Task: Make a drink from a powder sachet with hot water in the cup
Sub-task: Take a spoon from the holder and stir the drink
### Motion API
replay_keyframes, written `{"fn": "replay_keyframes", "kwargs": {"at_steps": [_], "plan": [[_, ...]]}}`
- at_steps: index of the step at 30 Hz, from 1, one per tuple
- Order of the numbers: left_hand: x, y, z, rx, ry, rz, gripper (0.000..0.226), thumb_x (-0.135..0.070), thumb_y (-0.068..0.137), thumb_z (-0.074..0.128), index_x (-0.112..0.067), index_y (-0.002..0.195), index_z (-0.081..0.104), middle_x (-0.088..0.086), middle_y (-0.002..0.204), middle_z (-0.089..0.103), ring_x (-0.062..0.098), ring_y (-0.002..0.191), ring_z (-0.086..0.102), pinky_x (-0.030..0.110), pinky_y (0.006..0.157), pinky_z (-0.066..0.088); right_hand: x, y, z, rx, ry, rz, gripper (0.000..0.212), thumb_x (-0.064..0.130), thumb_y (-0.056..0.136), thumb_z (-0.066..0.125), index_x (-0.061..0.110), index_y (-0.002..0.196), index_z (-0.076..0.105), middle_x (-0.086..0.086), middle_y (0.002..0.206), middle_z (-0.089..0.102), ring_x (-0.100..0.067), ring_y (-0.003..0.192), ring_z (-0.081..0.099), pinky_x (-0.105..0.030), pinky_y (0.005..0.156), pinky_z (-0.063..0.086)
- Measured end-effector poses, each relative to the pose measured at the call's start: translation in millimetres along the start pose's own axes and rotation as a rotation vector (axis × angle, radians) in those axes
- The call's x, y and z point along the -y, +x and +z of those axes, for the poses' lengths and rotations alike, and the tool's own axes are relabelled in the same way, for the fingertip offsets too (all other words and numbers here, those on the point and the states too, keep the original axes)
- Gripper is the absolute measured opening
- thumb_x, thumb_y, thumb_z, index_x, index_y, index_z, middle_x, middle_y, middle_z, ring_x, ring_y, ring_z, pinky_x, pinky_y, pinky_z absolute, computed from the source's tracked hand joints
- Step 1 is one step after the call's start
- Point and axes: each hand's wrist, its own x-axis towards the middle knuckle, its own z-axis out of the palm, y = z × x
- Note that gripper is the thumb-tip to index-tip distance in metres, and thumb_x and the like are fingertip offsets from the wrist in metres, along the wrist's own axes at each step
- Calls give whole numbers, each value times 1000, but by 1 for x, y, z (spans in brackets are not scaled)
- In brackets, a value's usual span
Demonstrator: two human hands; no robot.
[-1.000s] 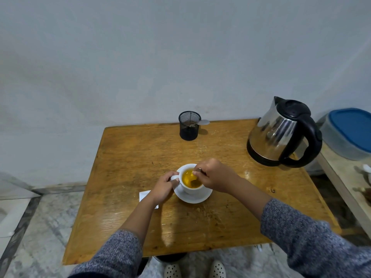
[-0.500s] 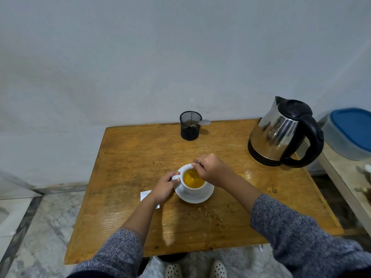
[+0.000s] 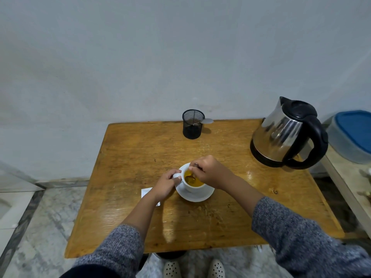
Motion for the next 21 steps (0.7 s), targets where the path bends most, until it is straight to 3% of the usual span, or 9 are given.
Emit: {"fn": "replay_keyframes", "kwargs": {"at_steps": [5,11,14,18,21], "plan": [[0,-1,1,-1,-14,-11,17,-25,75,58,-36,82,69,8,104,61,26,98,54,42,87,42,-6,5,-1,-8,18,71,26,13,92,50,-5,83,67,-20,74,67,-30,68,58,-41,60,47],[-1,-1,2,-25,3,-4,16,-23,77,57,-33,85,66,8,106,60,24,99,54,40,89,42,-10,5,-15,85,-51,121,28,18,94,47,-1,92,68,-18,84,69,-28,76,61,-44,68,52],[-2,-1,3,-30,-7,-1,16,-23,76,56,-33,84,65,7,104,58,22,96,53,36,86,41,-9,1,-19,147,-72,123,26,19,95,48,3,98,68,-14,85,70,-21,72,58,-36,66,51],[-1,-1,2,-28,26,7,17,-24,76,56,-32,88,65,7,108,59,22,98,54,37,87,42,-3,-2,-18,149,17,90,22,15,93,52,2,89,69,-17,75,70,-13,57,52,-37,62,51],[-1,-3,3,-31,6,5,18,-18,80,56,-32,86,66,5,104,59,22,97,54,37,86,42,-2,1,-11,98,45,84,24,13,92,53,-1,82,69,-20,69,69,-24,55,57,-43,59,53]]}}
